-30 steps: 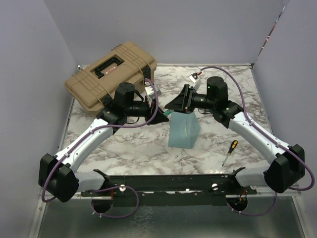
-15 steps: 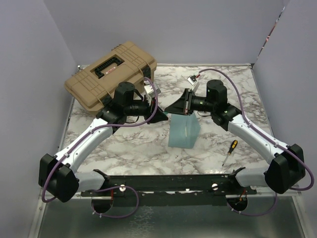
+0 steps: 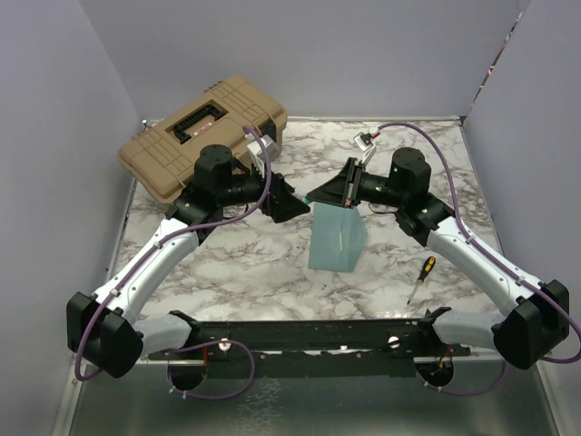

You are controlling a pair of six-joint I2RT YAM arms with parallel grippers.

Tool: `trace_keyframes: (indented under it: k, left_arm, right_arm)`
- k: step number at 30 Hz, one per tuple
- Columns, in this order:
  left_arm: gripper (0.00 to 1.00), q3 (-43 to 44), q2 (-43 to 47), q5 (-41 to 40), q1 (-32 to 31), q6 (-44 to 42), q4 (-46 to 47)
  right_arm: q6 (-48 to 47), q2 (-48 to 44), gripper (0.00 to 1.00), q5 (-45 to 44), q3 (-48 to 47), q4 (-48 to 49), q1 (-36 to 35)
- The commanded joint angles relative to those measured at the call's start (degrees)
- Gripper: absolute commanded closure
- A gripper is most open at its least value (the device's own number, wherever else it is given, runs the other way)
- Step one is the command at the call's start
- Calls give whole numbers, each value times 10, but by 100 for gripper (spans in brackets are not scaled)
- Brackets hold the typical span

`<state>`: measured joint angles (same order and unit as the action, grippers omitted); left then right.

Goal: Place the letter into the envelope and seal it

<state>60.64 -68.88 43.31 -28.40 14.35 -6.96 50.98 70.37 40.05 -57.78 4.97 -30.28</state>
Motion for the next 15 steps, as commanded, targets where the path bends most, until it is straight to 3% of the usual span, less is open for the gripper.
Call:
trace_keyframes:
  k: [1,2,6,9,15]
  left_arm:
    - [7,-2,21,52,14,95,67]
    - [7,-6,22,59,18,103,68]
    - [27,-30,15,105,31,153,120]
    - [36,-51,9,128,37,186,159]
    - [41,-73,20,148,41,200,191]
  right_arm:
    - [-2,-3,100,-3,-6,-2,2]
    - [0,-4,100,-2,-6,-1,1]
    - [6,-2,100,1,-5,5,2]
    - [12,-1,100,3,-1,13,3]
    - [20,-1,100,3,7,28,7]
